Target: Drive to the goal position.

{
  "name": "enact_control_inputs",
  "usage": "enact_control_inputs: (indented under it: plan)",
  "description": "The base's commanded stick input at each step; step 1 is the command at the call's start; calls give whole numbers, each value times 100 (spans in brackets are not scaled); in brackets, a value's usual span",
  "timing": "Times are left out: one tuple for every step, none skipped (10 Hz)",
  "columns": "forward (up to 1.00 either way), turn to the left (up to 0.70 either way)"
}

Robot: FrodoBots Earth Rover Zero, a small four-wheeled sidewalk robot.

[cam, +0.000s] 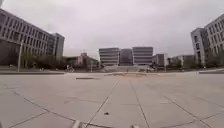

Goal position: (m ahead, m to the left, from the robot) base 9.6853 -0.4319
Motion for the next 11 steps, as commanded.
enact_control_inputs:
  plan:
    - [70, 0]
    - [70, 0]
    - [70, 0]
    - [70, 0]
    - [70, 0]
    - [70, 0]
    - [70, 0]
    - [70, 0]
    - [70, 0]
    - [70, 0]
    - [70, 0]
